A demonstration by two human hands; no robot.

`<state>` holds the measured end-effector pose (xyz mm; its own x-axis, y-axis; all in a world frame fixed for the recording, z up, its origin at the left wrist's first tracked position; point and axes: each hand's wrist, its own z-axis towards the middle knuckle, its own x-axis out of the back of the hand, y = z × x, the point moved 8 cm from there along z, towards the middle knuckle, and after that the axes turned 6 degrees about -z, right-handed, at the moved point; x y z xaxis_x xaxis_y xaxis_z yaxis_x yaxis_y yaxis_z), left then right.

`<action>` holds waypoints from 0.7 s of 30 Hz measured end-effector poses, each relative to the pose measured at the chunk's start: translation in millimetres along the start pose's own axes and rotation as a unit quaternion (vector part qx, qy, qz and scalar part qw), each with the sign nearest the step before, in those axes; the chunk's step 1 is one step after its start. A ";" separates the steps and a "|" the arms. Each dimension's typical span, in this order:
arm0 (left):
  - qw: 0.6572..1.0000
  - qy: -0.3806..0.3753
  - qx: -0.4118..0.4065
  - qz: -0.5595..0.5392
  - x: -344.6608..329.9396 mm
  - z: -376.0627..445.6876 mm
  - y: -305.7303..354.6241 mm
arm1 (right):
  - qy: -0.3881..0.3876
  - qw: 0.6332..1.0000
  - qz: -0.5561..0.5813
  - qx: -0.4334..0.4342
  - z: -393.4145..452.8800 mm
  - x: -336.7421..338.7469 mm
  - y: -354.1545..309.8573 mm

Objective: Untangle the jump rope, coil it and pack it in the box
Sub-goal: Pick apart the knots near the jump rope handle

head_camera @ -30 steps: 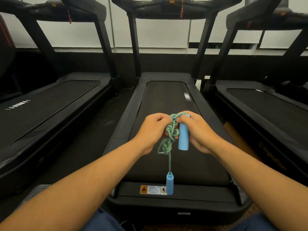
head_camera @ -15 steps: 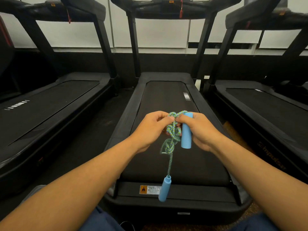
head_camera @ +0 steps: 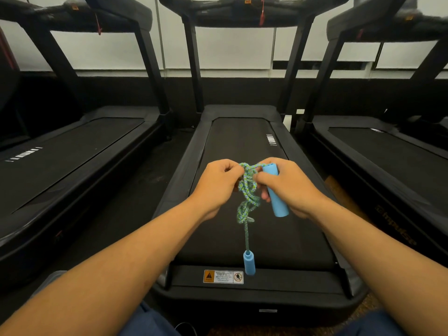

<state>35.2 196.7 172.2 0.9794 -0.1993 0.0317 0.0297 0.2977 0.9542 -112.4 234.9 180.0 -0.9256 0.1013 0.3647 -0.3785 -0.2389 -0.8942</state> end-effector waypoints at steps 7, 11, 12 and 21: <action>1.000 0.006 0.003 -0.024 9.2 3.2 -4.0 | -0.066 0.993 0.095 -0.035 -6.8 -1.1 -5.3; 0.998 -0.007 -0.043 0.041 6.0 1.0 0.6 | -0.066 0.998 -0.009 0.000 -11.8 -4.5 -9.7; 0.996 -0.012 -0.058 0.067 4.5 0.2 2.1 | -0.056 0.998 -0.023 0.003 -12.0 -4.5 -9.5; 0.969 -0.022 -0.204 0.136 -4.7 -16.4 28.2 | -0.007 1.000 0.013 -0.001 -8.1 4.7 -1.2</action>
<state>34.8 221.3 194.1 0.9528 -0.0981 0.2875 -0.1440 0.6875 0.7118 -116.3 243.5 180.7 -0.9349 0.0820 0.3453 -0.3548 -0.2386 -0.9040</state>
